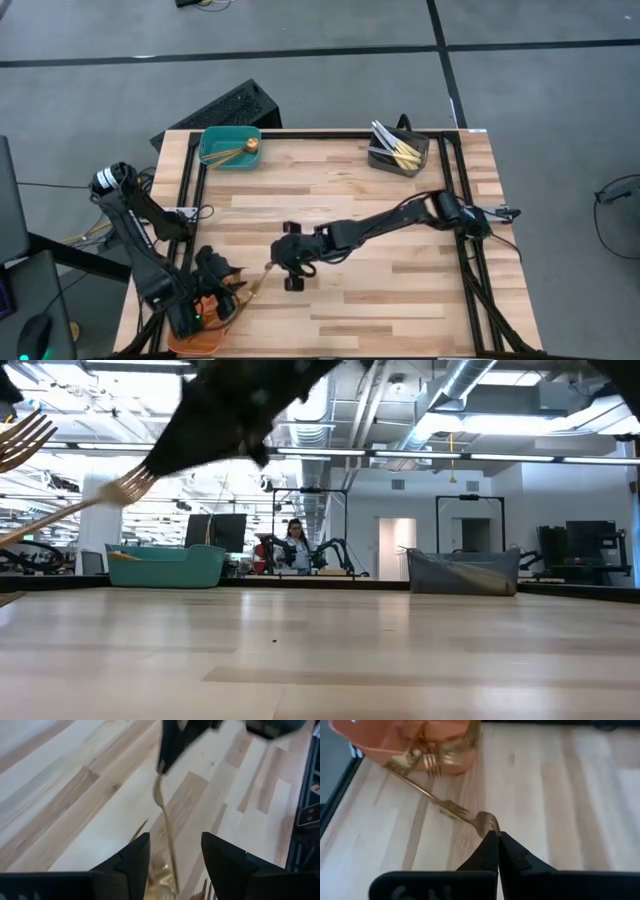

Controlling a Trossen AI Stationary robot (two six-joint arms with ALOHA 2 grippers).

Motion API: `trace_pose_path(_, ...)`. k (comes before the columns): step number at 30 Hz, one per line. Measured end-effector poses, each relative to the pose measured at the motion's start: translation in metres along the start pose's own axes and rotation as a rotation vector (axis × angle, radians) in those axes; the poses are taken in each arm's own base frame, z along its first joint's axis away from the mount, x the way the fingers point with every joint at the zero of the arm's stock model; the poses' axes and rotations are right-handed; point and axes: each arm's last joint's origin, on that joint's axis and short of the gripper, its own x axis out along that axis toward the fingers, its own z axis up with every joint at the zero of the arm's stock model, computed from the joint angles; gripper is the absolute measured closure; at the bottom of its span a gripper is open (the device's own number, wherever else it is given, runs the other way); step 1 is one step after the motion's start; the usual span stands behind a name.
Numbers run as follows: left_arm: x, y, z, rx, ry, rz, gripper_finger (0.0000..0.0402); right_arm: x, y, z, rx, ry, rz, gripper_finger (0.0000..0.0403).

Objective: Sort silverware by color (type)
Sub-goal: Put the right fork into the orange bin

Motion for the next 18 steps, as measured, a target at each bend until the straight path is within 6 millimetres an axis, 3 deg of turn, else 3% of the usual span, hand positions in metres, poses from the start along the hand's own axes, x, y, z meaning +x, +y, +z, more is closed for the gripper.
trace_pose_path(6,0.015,-0.009,0.016,0.066,-0.006,-0.029,0.0237,-0.036,0.0,0.019,-0.046,-0.034,-0.046,0.0384)
trace_pose_path(18,0.038,-0.006,0.041,0.145,-0.014,0.026,0.0237,-0.068,0.024,0.033,-0.152,-0.122,-0.161,0.0384)
